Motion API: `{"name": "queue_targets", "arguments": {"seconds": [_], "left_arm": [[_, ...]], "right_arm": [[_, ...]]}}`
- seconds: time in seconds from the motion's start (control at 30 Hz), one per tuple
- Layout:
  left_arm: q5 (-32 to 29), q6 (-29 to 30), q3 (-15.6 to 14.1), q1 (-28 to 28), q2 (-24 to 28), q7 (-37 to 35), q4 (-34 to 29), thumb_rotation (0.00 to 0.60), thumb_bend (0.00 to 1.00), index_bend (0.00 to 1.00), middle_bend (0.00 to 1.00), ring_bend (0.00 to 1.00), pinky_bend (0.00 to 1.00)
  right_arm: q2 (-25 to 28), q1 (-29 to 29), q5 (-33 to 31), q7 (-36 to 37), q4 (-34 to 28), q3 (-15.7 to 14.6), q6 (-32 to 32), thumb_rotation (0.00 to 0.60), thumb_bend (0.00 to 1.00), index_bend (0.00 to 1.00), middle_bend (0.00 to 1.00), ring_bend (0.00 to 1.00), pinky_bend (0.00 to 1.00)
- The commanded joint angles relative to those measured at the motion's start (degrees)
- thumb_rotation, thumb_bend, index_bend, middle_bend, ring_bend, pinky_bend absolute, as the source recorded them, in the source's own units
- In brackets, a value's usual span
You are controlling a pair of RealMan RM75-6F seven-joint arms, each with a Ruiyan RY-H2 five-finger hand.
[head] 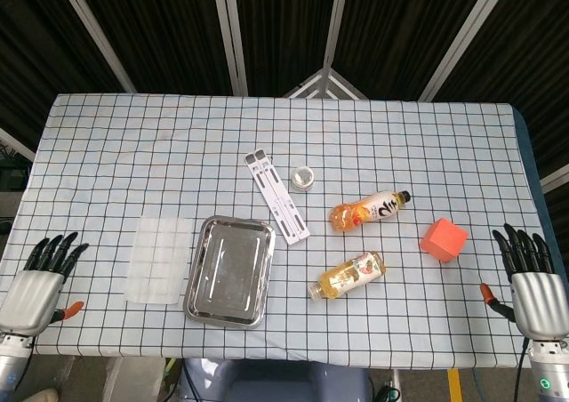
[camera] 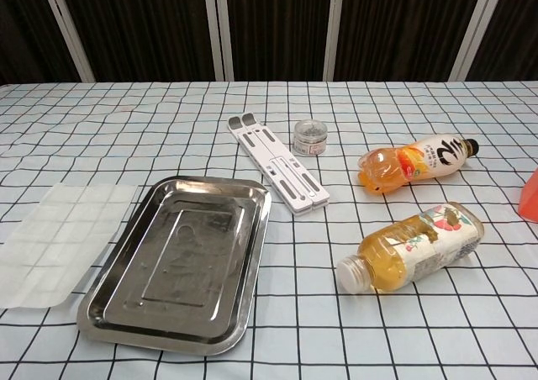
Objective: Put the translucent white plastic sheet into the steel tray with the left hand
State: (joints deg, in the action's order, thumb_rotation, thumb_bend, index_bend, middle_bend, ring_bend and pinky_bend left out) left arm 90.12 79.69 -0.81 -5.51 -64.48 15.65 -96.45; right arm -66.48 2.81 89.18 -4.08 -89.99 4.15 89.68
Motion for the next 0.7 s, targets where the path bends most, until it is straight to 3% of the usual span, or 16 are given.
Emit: {"name": "queue_targets", "arguments": {"seconds": [0.03,0.3,0.7], "left_arm": [[1.4,-4.8,-1.0,-3.2,0.7,1.1,1.3,0.6,0.16,0.26,0.0,0.0,0.0],[2.5,-11.7,-2.5,-7.0,-1.5,5.1,3.6,0.6,0.16,0.33,0.0,0.0,0.0],[0.5,-16.9,-2.8,-9.9,-4.9,9.2,5.8,0.6,0.17,0.39,0.0,0.0,0.0]], "right_arm": [[0.0,0.0,0.0,-0.1,0.0,0.0,0.0,0.6,0.33,0.0,0.0,0.0,0.0],[0.0,-0.1,0.0,0.0,0.0,0.0,0.3,0.6,0.33,0.0,0.0,0.0,0.0],[0.1,-0.2,0.0,0.5,0.0,0.1,0.5,0.6,0.33,0.0,0.0,0.0,0.0]]}}
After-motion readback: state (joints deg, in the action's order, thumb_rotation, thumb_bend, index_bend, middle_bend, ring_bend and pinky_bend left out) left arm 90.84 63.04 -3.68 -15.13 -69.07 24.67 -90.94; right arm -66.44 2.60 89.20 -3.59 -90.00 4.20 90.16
